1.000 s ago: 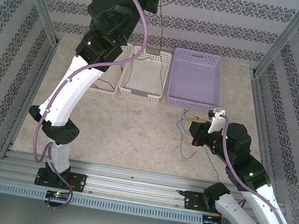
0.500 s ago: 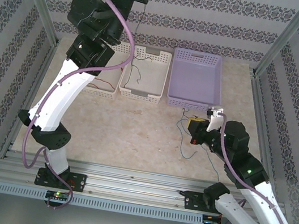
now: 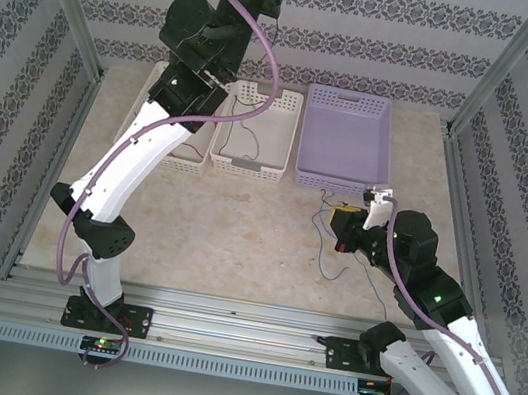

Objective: Untangle the cables

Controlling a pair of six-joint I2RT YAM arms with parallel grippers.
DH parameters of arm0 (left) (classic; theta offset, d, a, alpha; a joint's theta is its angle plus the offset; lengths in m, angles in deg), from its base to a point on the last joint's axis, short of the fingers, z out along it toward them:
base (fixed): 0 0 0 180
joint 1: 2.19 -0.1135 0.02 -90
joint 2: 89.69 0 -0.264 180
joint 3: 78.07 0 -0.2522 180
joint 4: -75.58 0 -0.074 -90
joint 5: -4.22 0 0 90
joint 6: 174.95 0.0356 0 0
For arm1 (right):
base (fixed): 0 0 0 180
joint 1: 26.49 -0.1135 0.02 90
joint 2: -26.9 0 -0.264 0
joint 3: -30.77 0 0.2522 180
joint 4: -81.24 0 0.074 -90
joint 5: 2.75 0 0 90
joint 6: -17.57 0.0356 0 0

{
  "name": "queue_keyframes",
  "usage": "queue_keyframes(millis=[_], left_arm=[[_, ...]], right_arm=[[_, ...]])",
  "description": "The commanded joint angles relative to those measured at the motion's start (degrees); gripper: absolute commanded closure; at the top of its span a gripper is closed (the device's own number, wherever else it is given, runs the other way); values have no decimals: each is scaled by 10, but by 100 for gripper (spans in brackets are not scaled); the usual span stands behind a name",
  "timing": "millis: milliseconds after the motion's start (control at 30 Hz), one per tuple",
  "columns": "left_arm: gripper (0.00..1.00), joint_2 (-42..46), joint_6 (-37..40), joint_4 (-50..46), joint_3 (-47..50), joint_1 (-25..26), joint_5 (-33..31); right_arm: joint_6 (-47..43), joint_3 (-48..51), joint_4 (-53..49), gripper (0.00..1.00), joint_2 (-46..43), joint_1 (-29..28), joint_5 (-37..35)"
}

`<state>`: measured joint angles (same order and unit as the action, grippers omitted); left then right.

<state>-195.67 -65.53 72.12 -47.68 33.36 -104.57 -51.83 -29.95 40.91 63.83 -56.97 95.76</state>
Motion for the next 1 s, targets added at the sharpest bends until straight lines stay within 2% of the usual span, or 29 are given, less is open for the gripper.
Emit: queue_keyframes(millis=[0, 533, 967], left_arm=[[100, -2, 18, 55, 0, 4, -8], [100, -38, 27, 76, 12, -1, -16], [100, -85, 28, 121, 81, -31, -47]], right_arm=[[-12, -1, 15, 100, 1, 1, 12], [-13, 8, 18, 100, -5, 1, 19], [-6, 20, 11, 100, -30, -12, 20]])
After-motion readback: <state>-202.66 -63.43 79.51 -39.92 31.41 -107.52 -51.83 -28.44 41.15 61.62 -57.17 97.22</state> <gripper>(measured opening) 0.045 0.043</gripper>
